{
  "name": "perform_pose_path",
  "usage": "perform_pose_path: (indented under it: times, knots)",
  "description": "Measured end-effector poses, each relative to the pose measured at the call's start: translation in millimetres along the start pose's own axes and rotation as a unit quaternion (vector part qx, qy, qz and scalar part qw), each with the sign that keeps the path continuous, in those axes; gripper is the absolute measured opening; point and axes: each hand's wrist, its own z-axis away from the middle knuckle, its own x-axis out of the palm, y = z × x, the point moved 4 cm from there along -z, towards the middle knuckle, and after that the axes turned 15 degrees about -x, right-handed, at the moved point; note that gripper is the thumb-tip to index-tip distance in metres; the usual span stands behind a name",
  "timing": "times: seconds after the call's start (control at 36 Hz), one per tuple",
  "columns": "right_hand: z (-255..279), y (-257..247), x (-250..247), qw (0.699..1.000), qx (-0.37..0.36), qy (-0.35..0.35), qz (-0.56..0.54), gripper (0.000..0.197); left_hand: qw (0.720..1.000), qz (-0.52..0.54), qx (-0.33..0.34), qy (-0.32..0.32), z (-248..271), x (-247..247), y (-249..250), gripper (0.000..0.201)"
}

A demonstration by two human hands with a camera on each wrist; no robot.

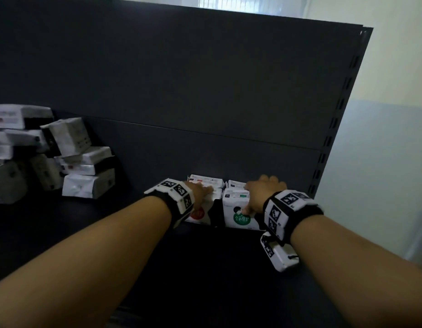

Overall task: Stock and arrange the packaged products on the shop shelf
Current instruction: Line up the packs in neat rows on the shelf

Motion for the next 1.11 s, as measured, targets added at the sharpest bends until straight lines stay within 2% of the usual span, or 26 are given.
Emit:
perform_pose_path:
  times: [0.19, 0.31, 0.44, 0.5, 0.64, 0.78, 0.97, 1.06, 1.11]
  knots:
    - [-3.7, -10.0, 1.6, 0.997, -0.006, 0.027, 0.066, 0.058, 1.0, 0.021, 0.023, -0.003, 12.7, -2.6, -4.1, 0.08]
    - [-9.8, -11.2, -4.0, 0.998, -0.035, -0.003, 0.046, 0.033, 0.997, 0.07, 0.037, 0.0, 17.7, -4.3, -10.5, 0.082]
    - [-14.6, -21.8, -22.8, 0.997, -0.024, -0.066, 0.03, 0.044, 0.994, 0.11, 0.016, 0.011, 20.6, -14.6, -54.7, 0.077]
    - [-11.2, -33.8, -45.4, 0.999, -0.019, -0.046, 0.023, 0.046, 0.994, 0.105, -0.007, 0.008, 19.8, -20.0, -83.7, 0.076]
    - [-9.1, -98.8, -108.4, 0.99, -0.115, 0.054, -0.061, 0.048, 0.988, 0.117, -0.088, 0.041, 21.9, -29.8, -165.3, 0.069]
    - [-29.2, -188.1, -129.9, 0.977, -0.185, 0.047, -0.094, 0.056, 0.978, 0.117, -0.156, 0.075, 28.4, -34.8, -238.2, 0.05]
    - [-83.4, -275.7, -124.0, 0.965, -0.191, 0.067, -0.169, 0.046, 0.954, 0.124, -0.195, 0.191, 28.2, -61.5, -319.1, 0.039]
    - [-115.1, -300.5, -119.2, 0.953, -0.17, 0.067, -0.242, 0.043, 0.943, 0.114, -0.197, 0.242, 17.9, -71.2, -337.8, 0.038]
    - [-136.2, -309.8, -111.8, 0.948, -0.144, 0.043, -0.281, 0.04, 0.94, 0.105, -0.204, 0.254, 5.3, -75.6, -345.0, 0.042]
